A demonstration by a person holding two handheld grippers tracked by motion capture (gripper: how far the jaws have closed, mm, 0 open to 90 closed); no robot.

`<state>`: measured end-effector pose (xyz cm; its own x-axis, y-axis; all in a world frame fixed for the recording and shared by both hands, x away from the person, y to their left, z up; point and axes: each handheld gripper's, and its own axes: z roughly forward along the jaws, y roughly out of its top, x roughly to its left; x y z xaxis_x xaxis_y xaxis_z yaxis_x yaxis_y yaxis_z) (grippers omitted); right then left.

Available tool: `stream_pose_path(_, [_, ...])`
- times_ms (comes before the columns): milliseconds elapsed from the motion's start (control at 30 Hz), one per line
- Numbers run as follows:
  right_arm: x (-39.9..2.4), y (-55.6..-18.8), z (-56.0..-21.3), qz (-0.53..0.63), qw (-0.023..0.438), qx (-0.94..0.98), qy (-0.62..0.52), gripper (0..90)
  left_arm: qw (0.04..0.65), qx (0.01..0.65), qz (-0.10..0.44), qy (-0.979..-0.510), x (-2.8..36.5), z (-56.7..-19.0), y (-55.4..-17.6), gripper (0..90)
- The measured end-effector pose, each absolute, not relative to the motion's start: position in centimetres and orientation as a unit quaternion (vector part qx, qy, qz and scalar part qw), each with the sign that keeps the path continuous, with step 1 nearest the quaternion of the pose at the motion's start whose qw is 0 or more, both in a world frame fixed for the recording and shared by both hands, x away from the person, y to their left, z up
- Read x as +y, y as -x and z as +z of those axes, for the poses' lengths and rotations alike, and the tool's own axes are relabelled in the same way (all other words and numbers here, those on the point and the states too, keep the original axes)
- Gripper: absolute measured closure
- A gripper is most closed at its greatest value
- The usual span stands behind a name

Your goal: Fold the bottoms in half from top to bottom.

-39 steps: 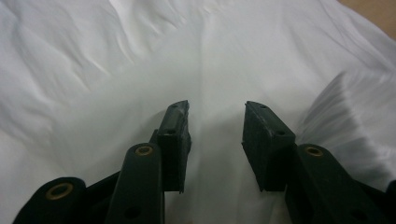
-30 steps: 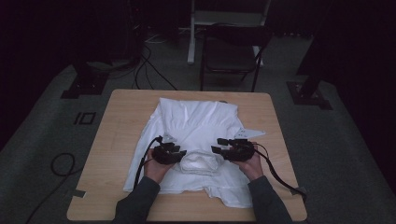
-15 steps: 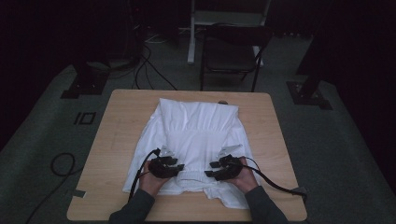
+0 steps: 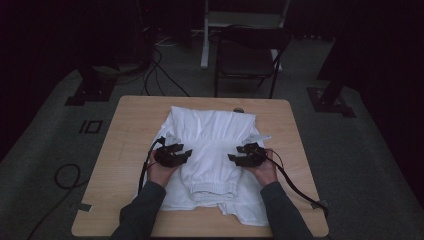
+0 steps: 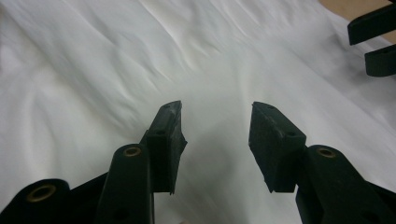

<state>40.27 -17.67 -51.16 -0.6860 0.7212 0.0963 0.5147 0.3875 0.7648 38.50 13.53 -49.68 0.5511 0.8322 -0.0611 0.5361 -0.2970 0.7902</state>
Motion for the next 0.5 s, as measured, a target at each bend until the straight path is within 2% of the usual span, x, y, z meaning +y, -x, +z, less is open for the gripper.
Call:
stream_pose_path(233, [-16.5,-43.6,-52.3,0.389,0.133,0.819,-0.4,43.1,0.37,0.455,0.186,-0.788,12.5,-51.4,-41.5,54.8])
stream_pose_path(500, [-16.0,-43.7,-54.5,0.357,0.143,0.833,-0.397,44.1,0.354,0.469,0.169,-0.791,13.1,-54.4,-41.7,55.0])
